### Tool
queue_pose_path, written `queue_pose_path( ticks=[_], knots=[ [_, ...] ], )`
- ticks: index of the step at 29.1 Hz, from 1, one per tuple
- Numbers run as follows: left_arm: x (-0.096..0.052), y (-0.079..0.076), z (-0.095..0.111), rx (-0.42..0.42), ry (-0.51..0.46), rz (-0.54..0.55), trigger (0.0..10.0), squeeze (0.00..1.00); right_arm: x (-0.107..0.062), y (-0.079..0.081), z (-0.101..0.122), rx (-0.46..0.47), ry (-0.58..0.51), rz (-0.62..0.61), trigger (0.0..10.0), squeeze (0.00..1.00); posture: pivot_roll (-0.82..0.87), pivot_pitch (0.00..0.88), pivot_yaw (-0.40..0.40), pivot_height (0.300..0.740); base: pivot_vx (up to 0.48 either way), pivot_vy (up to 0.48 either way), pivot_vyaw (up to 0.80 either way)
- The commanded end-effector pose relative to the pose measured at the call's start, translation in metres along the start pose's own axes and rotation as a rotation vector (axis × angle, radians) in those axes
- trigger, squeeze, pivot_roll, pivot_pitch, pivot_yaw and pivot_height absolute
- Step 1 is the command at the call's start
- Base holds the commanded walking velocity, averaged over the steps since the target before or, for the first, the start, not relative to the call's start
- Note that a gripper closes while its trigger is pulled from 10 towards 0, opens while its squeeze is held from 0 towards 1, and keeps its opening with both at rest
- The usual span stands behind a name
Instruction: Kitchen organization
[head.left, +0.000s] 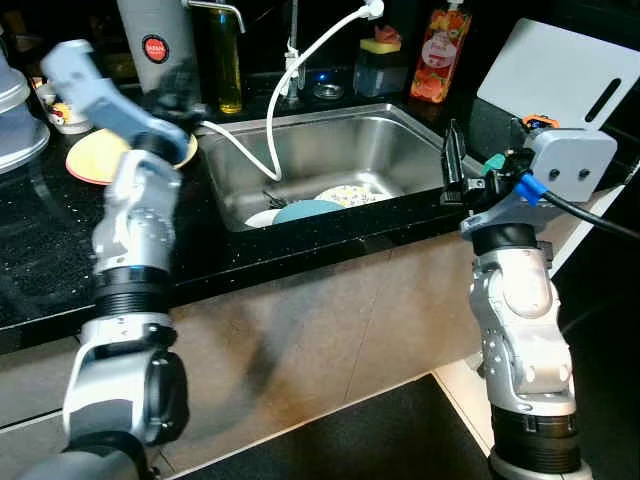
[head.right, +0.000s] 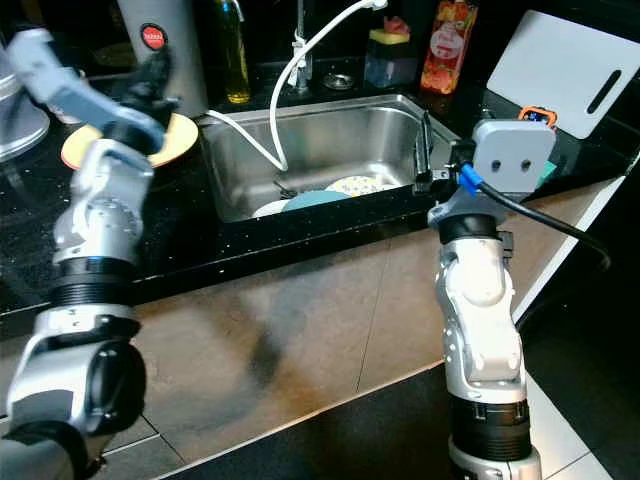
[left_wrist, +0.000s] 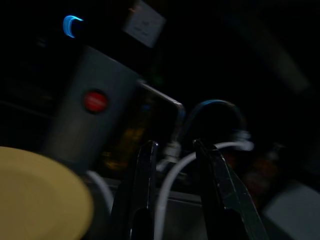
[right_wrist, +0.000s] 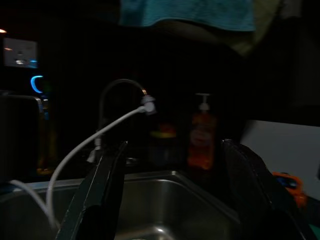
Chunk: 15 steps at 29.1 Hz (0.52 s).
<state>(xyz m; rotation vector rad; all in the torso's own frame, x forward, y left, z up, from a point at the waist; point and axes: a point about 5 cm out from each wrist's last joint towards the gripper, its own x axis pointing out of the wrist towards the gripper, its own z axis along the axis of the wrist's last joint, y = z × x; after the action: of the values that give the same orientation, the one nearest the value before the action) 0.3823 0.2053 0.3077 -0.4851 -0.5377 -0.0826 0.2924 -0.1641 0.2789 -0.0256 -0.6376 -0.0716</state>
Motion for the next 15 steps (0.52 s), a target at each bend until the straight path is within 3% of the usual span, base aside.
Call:
queue_pose_path(
  ticks=[1,6,10,11,15],
  knots=[
    [-0.005,0.009,-0.006,0.040,0.029,0.046,10.0,0.00,0.000,-0.001,-0.004,0.003,0.023,0.001,10.0,0.00,-0.10,0.000,-0.014,0.740,0.000,0.000,0.00],
    [-0.006,0.032,-0.012,0.001,0.078,0.219,10.0,0.00,0.000,0.000,-0.003,0.002,0.021,0.006,10.0,0.00,-0.10,0.000,-0.015,0.740,0.000,0.000,0.00],
    [-0.006,0.040,-0.014,0.001,0.097,0.281,10.0,0.00,0.000,-0.001,-0.003,0.000,0.021,0.005,10.0,0.00,-0.11,0.000,-0.013,0.740,0.000,0.000,0.00],
    [-0.007,0.049,-0.015,-0.008,0.106,0.346,10.0,0.00,0.000,-0.001,-0.003,-0.002,0.019,0.004,10.0,0.00,-0.11,0.000,-0.011,0.740,0.000,0.000,0.00],
    [-0.008,0.054,-0.016,-0.027,0.115,0.390,10.0,0.00,0.000,-0.002,-0.002,-0.003,0.018,0.003,10.0,0.00,-0.11,0.000,-0.013,0.740,0.000,0.000,0.00]
  ],
)
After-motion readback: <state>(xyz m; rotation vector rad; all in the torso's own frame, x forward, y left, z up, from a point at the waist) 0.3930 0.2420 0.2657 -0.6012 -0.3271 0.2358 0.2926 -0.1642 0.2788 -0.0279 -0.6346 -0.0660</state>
